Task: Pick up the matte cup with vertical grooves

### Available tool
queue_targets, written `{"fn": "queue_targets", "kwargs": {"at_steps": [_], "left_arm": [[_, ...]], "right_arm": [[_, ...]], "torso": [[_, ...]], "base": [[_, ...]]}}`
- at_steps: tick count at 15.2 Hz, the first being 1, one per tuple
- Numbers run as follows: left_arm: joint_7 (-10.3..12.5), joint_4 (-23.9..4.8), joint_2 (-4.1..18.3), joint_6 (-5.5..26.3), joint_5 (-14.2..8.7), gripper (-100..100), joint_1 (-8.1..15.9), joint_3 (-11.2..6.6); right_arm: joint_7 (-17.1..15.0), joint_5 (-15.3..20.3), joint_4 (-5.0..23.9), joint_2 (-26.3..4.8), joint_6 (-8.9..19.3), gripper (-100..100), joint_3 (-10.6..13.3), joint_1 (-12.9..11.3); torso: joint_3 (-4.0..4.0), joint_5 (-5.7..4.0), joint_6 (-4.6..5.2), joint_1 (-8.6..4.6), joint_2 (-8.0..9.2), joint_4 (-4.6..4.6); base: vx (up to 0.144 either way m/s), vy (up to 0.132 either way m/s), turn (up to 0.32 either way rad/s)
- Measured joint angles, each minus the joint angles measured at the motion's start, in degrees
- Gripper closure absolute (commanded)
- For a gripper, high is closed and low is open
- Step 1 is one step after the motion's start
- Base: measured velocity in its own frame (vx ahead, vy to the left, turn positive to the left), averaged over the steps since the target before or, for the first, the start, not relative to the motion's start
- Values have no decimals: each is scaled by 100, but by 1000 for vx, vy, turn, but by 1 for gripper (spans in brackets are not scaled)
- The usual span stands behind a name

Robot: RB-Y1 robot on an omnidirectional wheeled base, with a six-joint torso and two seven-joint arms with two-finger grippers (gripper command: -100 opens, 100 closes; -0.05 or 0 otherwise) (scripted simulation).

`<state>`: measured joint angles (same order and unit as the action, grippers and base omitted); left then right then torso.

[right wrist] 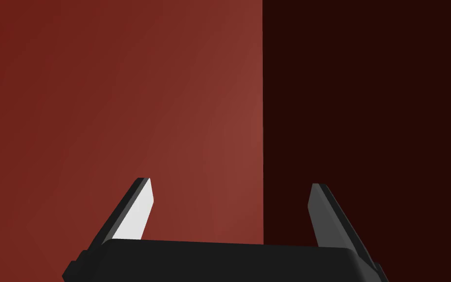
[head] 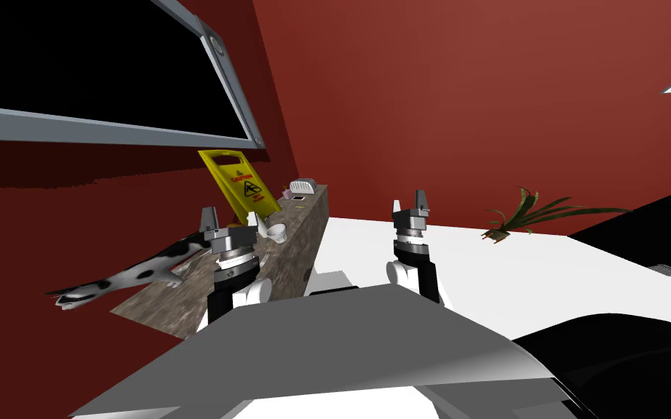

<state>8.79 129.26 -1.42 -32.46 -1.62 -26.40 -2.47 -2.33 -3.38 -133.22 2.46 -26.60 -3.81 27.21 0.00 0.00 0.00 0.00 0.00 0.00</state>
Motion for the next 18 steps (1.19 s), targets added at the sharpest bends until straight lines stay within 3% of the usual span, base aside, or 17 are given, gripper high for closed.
{"fn": "queue_targets", "kwargs": {"at_steps": [7,18], "left_arm": [[118,-26,752,355,-216,-100,-19,-43],[452,-84,1847,1379,-824,-100,-56,-161]], "right_arm": [[0,0,0,0,0,0,0,1],[0,0,0,0,0,0,0,1]], "torso": [[-10,-3,0,-12,-17,-4],[-15,-4,0,-17,-25,-6]], "base": [[34,-27,36],[53,-41,54]]}}
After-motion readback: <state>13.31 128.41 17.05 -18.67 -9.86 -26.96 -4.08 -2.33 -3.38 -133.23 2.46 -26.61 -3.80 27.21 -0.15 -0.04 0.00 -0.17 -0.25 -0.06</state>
